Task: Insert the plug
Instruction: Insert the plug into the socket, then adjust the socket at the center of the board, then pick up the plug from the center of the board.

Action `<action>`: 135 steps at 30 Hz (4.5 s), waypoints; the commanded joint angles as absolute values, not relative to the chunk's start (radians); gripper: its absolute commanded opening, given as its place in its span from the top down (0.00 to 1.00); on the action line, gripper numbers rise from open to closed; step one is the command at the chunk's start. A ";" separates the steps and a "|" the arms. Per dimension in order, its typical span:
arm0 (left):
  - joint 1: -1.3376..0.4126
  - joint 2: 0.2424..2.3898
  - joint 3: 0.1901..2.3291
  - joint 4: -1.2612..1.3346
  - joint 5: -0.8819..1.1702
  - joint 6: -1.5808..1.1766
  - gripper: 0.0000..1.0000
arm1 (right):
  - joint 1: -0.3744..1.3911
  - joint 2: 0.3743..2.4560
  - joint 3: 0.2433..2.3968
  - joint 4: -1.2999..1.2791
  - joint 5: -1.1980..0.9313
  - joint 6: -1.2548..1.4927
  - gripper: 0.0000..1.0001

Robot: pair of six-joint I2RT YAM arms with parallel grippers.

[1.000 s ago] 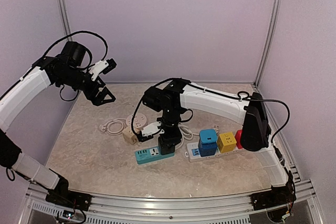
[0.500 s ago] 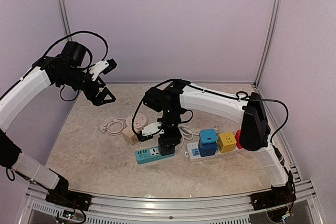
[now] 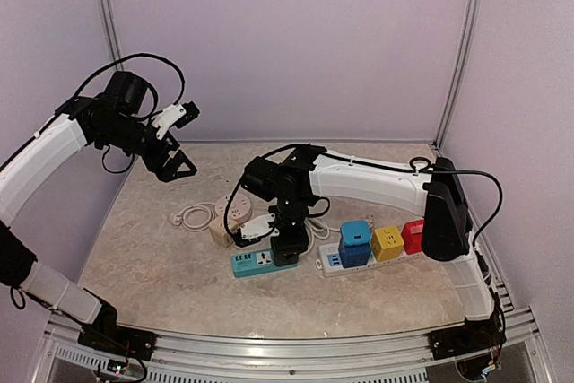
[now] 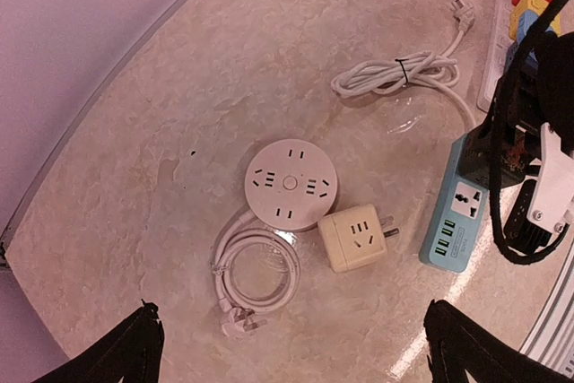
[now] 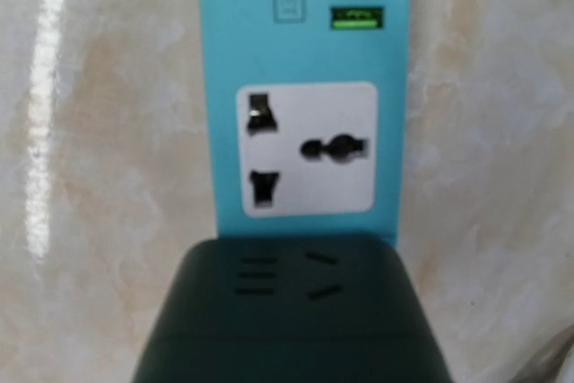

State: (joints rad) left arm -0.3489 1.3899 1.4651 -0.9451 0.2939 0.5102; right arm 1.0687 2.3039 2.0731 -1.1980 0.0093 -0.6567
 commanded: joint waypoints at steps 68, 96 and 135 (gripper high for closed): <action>-0.444 2.111 1.569 -0.633 0.234 0.371 0.02 | 0.851 2.009 1.654 -0.620 0.111 0.268 0.09; -0.580 1.601 1.231 -1.014 0.222 1.110 0.05 | 0.887 1.868 1.488 -0.507 0.108 0.222 0.08; -0.621 1.649 1.370 -0.945 0.161 0.766 0.99 | 0.922 1.729 1.411 -0.456 0.181 0.157 0.07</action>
